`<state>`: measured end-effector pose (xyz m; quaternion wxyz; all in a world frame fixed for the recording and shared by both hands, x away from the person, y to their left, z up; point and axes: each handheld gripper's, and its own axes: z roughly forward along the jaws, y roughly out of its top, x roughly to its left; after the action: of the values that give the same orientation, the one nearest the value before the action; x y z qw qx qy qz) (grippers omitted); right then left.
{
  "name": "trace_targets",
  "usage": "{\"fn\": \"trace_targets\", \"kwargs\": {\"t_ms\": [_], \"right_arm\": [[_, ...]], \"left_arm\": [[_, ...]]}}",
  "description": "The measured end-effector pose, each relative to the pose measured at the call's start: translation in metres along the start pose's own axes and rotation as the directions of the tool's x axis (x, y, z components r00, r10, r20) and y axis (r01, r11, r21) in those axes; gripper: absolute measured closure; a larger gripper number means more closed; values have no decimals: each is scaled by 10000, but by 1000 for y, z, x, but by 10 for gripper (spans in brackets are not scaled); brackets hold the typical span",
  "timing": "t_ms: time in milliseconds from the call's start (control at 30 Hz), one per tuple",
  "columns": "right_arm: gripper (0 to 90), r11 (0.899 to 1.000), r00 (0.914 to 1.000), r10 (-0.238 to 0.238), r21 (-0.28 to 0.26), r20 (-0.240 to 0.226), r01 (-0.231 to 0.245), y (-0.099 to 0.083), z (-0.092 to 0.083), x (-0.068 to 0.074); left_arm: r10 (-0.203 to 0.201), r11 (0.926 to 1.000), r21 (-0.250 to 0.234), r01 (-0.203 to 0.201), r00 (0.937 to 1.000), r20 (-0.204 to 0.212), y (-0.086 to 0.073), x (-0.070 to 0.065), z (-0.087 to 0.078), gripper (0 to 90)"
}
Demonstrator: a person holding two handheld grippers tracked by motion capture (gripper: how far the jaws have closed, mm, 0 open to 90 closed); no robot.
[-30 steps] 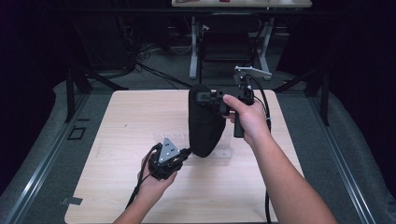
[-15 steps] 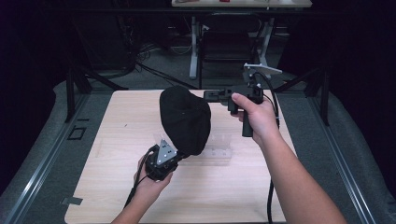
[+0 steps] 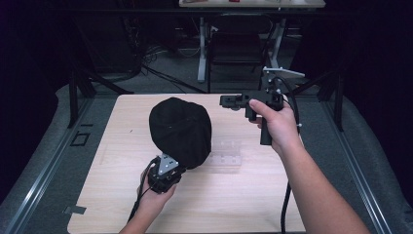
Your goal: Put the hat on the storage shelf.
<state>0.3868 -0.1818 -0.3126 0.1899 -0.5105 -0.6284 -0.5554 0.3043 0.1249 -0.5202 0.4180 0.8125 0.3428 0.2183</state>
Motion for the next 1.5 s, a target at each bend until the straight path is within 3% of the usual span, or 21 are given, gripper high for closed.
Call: {"fn": "trace_targets", "kwargs": {"t_ms": [100,267,400,433,500,633,667,700,867,1033,1167,1200,1400,1433,1467,1500], "right_arm": [[737,10000,9998,-26,-44,186,27,-2,-4,-2],[735,9996,9977,-212,-184,646,224,-5,-15,-5],[731,9981,9930,-492,-314,1073,529,-9,-23,-6],[730,9977,9921,-556,-318,1126,596,-10,-25,-6],[728,9968,9901,-613,-434,1266,673,-12,-29,-6],[718,9941,9819,-917,-426,1654,1000,-15,-33,-5],[717,9913,9728,-1145,-401,2015,1250,-18,-36,-6],[717,9903,9692,-1216,-397,2142,1331,-19,-37,-6],[714,9891,9649,-1284,-407,2290,1413,-24,-43,-9],[710,9850,9493,-1460,-481,2783,1656,-31,-53,-13],[708,9830,9432,-1559,-475,2933,1773,-35,-58,-14],[704,9786,9297,-1773,-426,3227,2014,-40,-62,-14],[669,9678,9029,-2202,-329,3691,2495,-54,-68,-18],[669,9678,9029,-2202,-329,3691,2495,-54,-68,-18],[665,9635,8896,-2342,-282,3921,2661,-59,-70,-20],[665,9635,8896,-2342,-282,3921,2661,-59,-70,-20]], "left_arm": [[-44,10000,75,44,10000,-36,-1,2,-1,756],[-451,9990,57,451,9990,-2,-6,8,-5,683],[-383,9993,39,383,9992,-61,-7,10,-10,640],[-669,9978,-25,669,9978,-15,-8,9,-10,632],[-711,9975,-49,711,9975,-57,-8,9,-12,606],[-801,9967,-124,801,9968,31,-10,13,-17,572],[-958,9952,-184,959,9954,62,-11,15,-20,560],[-1049,9942,-221,1051,9945,68,-11,17,-23,556],[-1322,9907,-293,1326,9911,147,-13,23,-30,530],[-1569,9871,-323,1571,9876,74,-19,30,-40,513],[-1735,9843,-330,1735,9848,31,-23,33,-45,503],[-1829,9825,-359,1827,9831,-10,-26,36,-48,501],[-1998,9794,-330,1994,9798,-104,-35,41,-55,495],[-1998,9794,-330,1994,9798,-104,-35,41,-55,494],[-2040,9787,-284,2035,9789,-154,-38,42,-57,491],[-2040,9787,-284,2035,9789,-154,-38,42,-57,489]]}}
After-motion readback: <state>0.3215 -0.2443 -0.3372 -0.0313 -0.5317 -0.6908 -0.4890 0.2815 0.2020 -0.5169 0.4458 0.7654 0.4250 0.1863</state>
